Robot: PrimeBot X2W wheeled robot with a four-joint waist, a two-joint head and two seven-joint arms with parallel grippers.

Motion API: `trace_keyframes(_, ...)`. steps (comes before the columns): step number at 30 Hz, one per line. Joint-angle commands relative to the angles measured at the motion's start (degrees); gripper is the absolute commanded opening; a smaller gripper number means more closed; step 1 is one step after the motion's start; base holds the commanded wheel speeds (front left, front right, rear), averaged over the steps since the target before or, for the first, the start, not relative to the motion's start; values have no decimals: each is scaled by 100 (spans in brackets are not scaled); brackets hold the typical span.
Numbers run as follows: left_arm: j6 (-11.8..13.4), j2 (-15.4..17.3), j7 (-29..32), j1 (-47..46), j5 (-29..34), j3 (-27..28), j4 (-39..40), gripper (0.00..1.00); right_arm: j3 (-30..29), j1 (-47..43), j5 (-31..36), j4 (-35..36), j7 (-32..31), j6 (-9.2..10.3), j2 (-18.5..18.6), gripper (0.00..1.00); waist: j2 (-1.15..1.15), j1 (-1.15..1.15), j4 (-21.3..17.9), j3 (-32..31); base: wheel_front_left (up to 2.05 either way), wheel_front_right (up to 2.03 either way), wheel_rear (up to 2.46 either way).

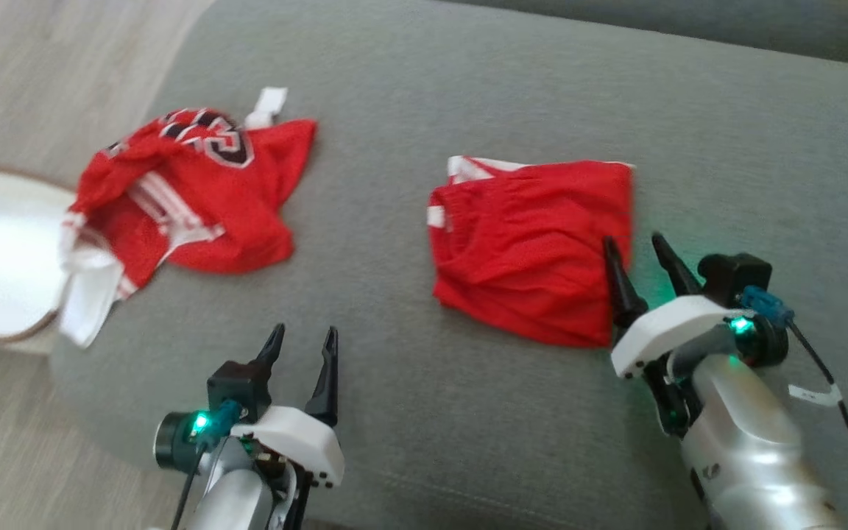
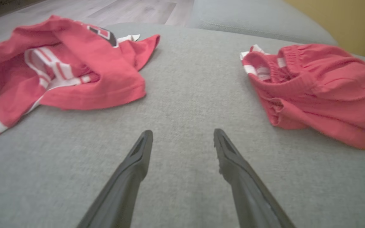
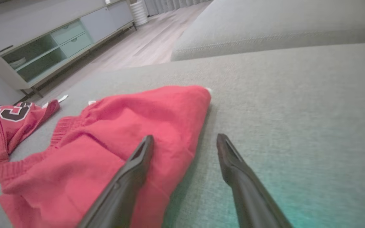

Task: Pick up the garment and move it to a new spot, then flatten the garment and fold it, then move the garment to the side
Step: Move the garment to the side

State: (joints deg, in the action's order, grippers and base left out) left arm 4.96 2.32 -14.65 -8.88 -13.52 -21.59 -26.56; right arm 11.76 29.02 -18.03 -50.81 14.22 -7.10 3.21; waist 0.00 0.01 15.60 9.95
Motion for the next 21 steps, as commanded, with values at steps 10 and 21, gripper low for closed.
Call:
trace_keyframes(10,19,55,-35,-82,26,393,159,100,487,539,-406,-899,67,-39,-33,0,0,-1,184,147,0,0,0)
trace_keyframes(21,-65,55,-35,-349,141,521,246,100,618,414,-271,-160,76,-39,-34,0,0,-1,-1933,-15,0,0,0)
